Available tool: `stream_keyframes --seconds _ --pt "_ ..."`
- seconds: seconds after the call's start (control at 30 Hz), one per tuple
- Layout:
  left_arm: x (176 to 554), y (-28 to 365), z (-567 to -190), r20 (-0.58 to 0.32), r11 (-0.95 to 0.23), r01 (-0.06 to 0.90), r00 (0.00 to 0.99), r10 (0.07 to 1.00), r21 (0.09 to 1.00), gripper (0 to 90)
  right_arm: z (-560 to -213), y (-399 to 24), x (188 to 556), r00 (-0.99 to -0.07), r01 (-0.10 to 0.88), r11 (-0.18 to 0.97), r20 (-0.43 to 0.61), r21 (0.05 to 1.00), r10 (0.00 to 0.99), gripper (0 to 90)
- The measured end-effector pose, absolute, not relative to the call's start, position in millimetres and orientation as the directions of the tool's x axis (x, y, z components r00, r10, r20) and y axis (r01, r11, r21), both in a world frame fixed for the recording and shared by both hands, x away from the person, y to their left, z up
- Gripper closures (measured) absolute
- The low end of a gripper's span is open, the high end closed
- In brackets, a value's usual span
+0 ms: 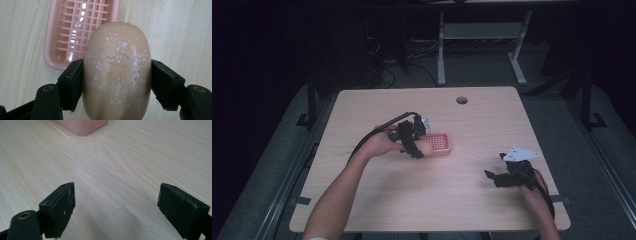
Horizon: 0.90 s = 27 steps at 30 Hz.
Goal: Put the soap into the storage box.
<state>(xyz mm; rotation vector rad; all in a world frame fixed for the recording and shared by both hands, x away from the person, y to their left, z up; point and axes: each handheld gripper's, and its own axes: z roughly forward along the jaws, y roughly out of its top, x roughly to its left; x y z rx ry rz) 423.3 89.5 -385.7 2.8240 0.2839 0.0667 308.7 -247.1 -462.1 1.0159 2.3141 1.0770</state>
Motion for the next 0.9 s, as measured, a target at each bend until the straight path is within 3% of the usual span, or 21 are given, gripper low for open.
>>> stream_keyframes --seconds 0.9 --pt "447 64 -384 0.014 -0.944 0.185 0.980 0.196 0.274 32.0 -462 -249 309 -0.657 0.450 0.431 -0.037 0.782 0.753 13.9"
